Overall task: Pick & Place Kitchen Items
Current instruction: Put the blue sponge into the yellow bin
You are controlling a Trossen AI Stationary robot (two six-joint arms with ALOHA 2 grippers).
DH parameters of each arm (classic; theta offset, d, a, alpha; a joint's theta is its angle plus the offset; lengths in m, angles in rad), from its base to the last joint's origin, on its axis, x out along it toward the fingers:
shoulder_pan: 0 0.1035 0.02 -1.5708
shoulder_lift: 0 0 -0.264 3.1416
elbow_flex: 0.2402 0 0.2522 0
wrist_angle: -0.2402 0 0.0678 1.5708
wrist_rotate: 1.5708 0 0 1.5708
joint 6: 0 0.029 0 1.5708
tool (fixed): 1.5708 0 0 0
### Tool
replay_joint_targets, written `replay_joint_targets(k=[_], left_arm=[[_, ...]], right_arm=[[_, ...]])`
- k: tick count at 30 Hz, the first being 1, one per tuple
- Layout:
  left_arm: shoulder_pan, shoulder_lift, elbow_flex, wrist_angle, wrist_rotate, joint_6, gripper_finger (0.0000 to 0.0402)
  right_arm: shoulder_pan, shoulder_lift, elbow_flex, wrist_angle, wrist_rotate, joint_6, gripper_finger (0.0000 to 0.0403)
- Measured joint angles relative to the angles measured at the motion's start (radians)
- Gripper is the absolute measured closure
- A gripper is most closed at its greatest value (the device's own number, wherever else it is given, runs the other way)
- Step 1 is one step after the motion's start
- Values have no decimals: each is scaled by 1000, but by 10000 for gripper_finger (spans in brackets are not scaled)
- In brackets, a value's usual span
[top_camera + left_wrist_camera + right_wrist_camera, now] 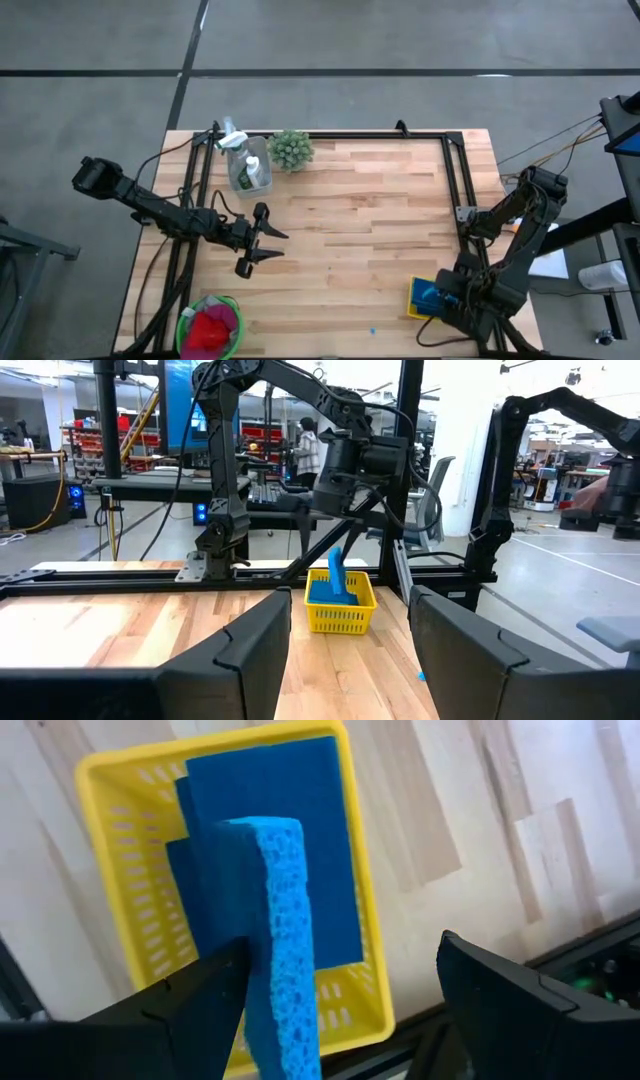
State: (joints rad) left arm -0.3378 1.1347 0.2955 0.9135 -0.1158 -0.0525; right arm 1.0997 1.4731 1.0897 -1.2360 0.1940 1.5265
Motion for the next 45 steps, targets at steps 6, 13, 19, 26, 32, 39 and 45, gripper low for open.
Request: replay_joint_targets(k=[6,13,19,26,32,39,45], left_arm=[[0,0,0,0,0,0,195],[0,0,0,0,0,0,195],[0,0,0,0,0,0,195],[0,0,0,0,0,1,195],[0,0,0,-1,0,1,195],[0,0,0,-15,0,1,195],[0,0,0,-17,0,0,195]], right_arm=[[-11,0,0,-47,5,0,89],[-43,36,0,-79,18,-52,89],[-69,89,0,-127,27,-105,89],[-68,97,49,-134,83,-139,92],[-72,97,67,-166,118,-155,196],[-79,99,40,-245,114,-162,367],[-97,98,-4,-239,39,-199,383]])
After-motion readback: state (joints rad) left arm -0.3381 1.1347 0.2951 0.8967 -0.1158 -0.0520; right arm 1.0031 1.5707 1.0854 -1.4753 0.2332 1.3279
